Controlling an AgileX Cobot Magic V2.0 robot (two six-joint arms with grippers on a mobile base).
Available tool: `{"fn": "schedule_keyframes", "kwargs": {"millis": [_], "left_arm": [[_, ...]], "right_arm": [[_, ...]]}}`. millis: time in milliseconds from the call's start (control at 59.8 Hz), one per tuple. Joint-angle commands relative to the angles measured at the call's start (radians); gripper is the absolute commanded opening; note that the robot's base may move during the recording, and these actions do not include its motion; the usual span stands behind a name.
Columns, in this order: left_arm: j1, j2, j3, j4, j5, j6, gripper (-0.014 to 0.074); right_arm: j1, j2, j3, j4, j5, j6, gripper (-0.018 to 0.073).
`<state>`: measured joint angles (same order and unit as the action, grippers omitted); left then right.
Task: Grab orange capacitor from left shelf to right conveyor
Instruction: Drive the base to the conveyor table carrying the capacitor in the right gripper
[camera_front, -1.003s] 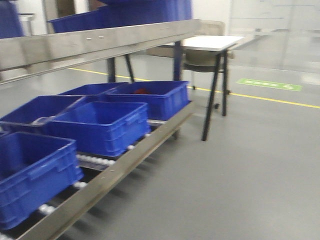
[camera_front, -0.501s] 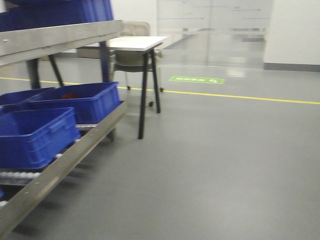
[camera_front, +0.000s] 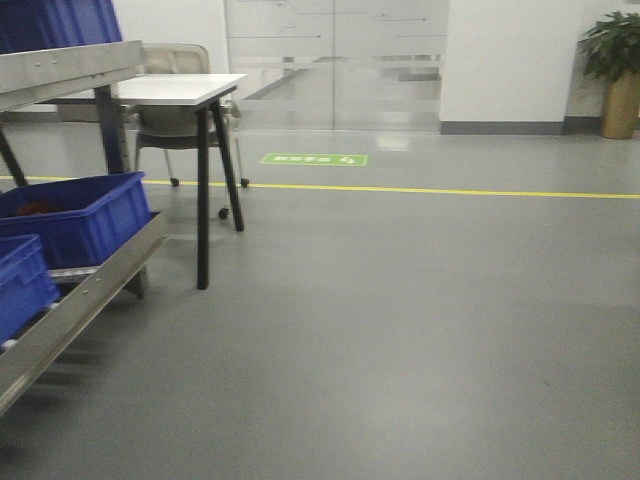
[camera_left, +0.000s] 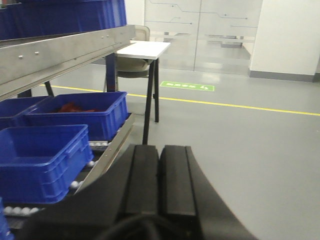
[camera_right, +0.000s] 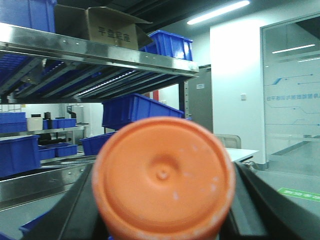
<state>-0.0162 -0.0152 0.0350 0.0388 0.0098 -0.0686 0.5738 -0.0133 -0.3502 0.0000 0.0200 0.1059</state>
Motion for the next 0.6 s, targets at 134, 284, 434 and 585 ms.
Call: {"fn": "schedule_keyframes", "kwargs": {"millis": [134, 284, 434, 585], "left_arm": [[-0.001, -0.009, 0.022, -0.001, -0.089, -0.002, -0.0126], [-0.001, -0.009, 0.022, -0.001, -0.089, -0.002, -0.0126], [-0.001, -0.009, 0.022, -0.001, -0.089, -0.002, -0.0126], [-0.001, -0.009, 0.022, -0.001, -0.089, -0.002, -0.0126]], "right_arm": [[-0.001, -0.012, -0.03, -0.014, -0.081, -0.007, 0.0048], [-0.001, -0.012, -0.03, -0.014, -0.081, -0.007, 0.0048], [-0.001, -0.012, -0.03, -0.014, -0.081, -0.007, 0.0048], [-0.001, -0.012, -0.03, -0.014, -0.081, -0.007, 0.0048]]}}
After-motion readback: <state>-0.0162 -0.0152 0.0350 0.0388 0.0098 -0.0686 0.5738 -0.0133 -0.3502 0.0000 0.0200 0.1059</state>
